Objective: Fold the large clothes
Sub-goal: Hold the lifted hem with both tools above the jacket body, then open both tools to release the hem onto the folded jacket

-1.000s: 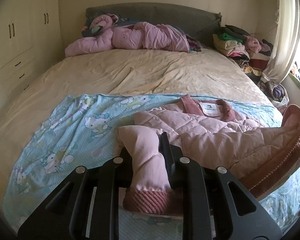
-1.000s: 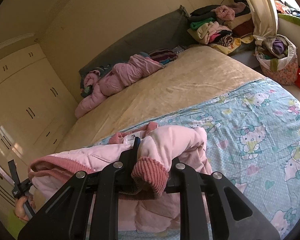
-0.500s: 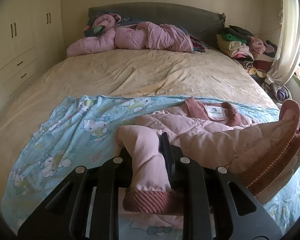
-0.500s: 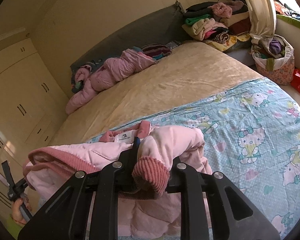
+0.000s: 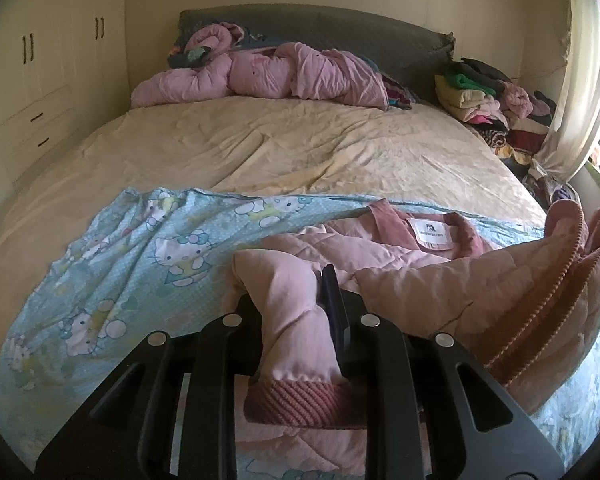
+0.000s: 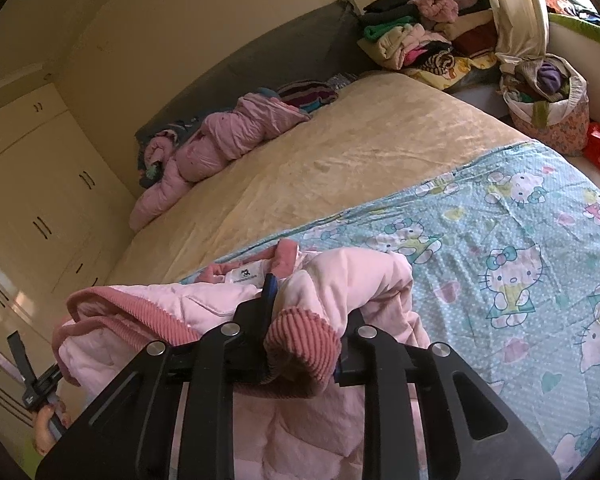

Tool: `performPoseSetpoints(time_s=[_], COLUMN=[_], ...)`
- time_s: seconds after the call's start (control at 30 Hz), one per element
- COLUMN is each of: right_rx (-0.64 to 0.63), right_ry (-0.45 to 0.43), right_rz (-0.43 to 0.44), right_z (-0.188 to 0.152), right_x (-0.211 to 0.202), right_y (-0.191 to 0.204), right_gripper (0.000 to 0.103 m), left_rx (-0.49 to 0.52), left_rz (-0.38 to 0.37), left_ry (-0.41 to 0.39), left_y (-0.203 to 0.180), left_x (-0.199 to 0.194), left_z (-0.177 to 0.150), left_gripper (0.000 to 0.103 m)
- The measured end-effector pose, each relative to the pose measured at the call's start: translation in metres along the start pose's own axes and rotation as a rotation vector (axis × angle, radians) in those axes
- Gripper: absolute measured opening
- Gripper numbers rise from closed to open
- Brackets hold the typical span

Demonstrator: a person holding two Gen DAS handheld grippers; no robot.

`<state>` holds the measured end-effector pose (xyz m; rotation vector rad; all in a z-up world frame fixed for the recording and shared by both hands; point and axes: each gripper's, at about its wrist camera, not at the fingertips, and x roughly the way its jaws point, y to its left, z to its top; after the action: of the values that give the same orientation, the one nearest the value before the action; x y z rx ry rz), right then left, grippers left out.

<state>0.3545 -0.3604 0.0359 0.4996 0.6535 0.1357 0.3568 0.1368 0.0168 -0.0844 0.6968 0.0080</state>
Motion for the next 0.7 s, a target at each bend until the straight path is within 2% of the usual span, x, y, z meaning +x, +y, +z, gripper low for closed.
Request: performPoseSetpoints(time_s=[0.43,0.57,0.7], right_rx=[0.078,0.095,0.114], right_ry=[0.026,0.046,0.101], right_rz=[0.057,0.054,0.036], right_z=[0.001,0.002,0.006], right_x=[0.025,0.033,0.045], right_y=[-0.016,-0.018,-0.02], right_gripper=[0.029,0.03,0.033], left_rx=[-0.023,-0.017,-0.015], left_rz=[-0.024,-0.026,-0.031], left_ry=[-0.007,-0.011,-0.013], left_y=[0.001,0.0,0.001], left_x=[0.015,0.016,0.018], left_z=[-0.004,-0.004,-0.004], left_gripper=[0.015,0.015,0.016])
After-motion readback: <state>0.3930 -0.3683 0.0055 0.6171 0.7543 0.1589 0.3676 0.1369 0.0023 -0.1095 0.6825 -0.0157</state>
